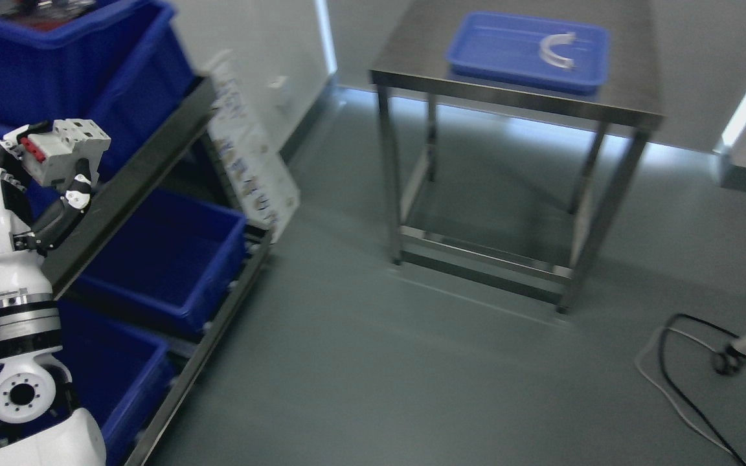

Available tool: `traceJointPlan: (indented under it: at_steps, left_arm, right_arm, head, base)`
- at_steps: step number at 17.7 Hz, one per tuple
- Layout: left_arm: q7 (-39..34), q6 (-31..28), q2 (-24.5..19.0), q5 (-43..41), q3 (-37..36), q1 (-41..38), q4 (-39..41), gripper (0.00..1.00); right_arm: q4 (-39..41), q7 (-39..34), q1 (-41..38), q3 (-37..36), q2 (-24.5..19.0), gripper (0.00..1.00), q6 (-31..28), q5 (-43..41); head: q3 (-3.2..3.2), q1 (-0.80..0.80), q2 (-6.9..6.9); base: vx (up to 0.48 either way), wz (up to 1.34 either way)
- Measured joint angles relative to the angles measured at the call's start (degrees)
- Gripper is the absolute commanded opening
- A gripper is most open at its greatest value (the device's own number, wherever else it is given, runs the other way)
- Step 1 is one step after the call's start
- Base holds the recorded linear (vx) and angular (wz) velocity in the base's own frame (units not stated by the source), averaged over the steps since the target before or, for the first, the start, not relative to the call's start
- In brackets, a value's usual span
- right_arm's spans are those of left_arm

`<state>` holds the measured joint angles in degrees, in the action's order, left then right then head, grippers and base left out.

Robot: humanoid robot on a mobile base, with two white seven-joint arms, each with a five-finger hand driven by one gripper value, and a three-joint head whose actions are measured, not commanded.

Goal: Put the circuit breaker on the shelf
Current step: 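Turn toward the blue bin shelf holding the breaker in the left hand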

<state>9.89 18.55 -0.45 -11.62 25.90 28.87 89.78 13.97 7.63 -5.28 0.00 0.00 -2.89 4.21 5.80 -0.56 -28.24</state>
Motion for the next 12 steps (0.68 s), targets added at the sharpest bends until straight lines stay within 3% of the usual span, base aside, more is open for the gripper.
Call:
traceJointPlan:
  at_steps: [7, 12]
  left_arm:
    - [0.47, -1.35, 0.24, -0.01, -1.10, 2.09, 1.94, 0.21]
    - [11.76, -5.55, 0.02, -0.37, -2.61, 4.02, 2.11, 0.23]
  right_arm:
    - [0.00, 0.12, 0.02, 0.00, 0.00, 1.00, 0.00, 0.00]
    - [0.00, 0.14, 0.02, 0.00, 0.00, 1.00, 0.00, 0.00]
  head:
    - [0.00, 0.00, 0.01]
    - [0.00, 0.00, 0.03]
  base:
    - [-0.080, 1.66]
    - [0.124, 1.06]
